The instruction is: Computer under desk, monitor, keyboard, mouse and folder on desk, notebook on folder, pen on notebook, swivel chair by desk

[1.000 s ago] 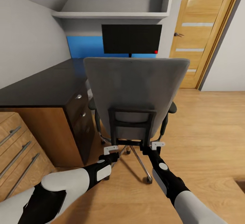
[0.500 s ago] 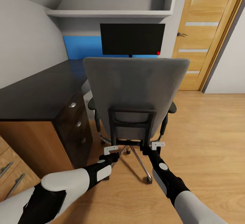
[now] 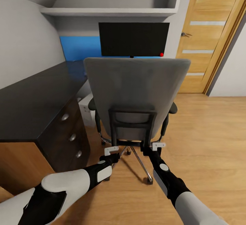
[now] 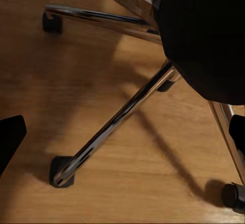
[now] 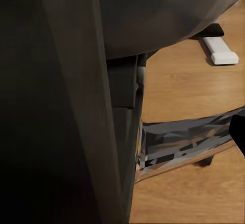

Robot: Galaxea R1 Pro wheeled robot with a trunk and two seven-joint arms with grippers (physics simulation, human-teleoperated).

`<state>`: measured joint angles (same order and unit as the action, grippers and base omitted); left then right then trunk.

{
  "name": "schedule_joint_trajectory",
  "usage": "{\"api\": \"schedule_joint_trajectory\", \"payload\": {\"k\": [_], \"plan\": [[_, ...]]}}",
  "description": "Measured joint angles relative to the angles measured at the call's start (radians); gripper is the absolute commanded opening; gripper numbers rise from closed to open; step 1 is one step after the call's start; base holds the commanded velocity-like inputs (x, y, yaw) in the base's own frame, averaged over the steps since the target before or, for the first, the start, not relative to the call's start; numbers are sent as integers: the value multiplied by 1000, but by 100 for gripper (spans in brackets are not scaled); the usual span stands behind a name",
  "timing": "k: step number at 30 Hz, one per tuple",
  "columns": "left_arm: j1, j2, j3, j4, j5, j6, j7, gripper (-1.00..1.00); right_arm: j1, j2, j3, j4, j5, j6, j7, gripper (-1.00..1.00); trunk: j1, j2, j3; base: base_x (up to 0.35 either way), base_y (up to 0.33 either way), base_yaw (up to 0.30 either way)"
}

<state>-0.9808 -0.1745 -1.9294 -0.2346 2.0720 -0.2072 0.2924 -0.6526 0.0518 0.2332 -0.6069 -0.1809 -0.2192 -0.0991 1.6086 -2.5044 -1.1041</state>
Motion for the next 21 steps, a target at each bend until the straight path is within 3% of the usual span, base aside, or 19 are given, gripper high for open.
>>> {"api": "schedule_joint_trajectory", "payload": {"k": [21], "plan": [[0, 0, -1, 0, -4, 0, 0, 100, 0, -1, 0, 1, -1, -1, -1, 100, 0, 0, 0, 331, 0, 0]]}}
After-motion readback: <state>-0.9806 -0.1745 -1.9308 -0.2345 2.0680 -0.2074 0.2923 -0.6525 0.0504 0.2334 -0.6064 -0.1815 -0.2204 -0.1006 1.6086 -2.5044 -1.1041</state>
